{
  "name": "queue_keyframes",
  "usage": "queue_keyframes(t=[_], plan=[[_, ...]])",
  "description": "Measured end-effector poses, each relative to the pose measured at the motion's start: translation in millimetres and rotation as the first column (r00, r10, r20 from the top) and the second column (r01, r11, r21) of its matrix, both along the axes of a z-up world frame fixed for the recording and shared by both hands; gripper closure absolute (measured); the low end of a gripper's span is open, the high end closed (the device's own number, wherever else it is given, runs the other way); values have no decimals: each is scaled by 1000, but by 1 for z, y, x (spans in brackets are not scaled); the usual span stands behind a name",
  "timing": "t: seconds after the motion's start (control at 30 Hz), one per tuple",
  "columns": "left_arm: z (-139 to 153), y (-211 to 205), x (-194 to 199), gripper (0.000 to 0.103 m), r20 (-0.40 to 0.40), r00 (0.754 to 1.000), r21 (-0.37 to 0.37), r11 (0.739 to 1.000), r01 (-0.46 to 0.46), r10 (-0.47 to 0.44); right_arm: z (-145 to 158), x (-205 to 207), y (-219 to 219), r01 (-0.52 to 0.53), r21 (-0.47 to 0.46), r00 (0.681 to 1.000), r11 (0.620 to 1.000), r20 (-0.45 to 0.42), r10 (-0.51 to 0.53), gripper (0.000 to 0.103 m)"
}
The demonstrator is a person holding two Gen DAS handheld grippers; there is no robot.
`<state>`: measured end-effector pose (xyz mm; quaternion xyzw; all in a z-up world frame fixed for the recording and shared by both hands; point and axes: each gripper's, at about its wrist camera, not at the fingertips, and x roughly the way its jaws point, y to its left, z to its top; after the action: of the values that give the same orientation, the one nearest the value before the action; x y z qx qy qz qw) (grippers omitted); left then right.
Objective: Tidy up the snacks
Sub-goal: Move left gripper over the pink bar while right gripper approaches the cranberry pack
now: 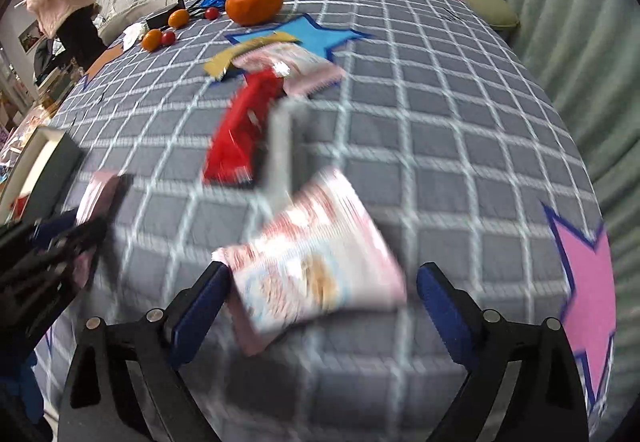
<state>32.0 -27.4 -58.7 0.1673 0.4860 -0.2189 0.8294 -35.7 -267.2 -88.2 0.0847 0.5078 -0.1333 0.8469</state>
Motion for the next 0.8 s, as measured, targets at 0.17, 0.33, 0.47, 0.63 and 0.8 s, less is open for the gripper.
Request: queue_keyframes(t=[0.17,0.33,0.47,0.63,0.8], plan=[[5,23,-13,22,50,997,-28,998,-51,53,0,-43,1,-39,-5,999,999,-15,39,0],[6,22,7,21,19,995,-54,994,-96,97,7,-45,-20,98,131,995,987,14,-100,0],[-7,13,11,18,64,994,-28,996,-82,84,11,-20,-30,211,267,974,940,29,-227,0],[-18,26,21,0,22,989,-71,987,-142,144,9,18,-13,211,186,976,960,16,-218,0],[-20,30,20,0,39,989,-103,985,-137,142,10,5,-10,157,71,987,985,25,-160,32]])
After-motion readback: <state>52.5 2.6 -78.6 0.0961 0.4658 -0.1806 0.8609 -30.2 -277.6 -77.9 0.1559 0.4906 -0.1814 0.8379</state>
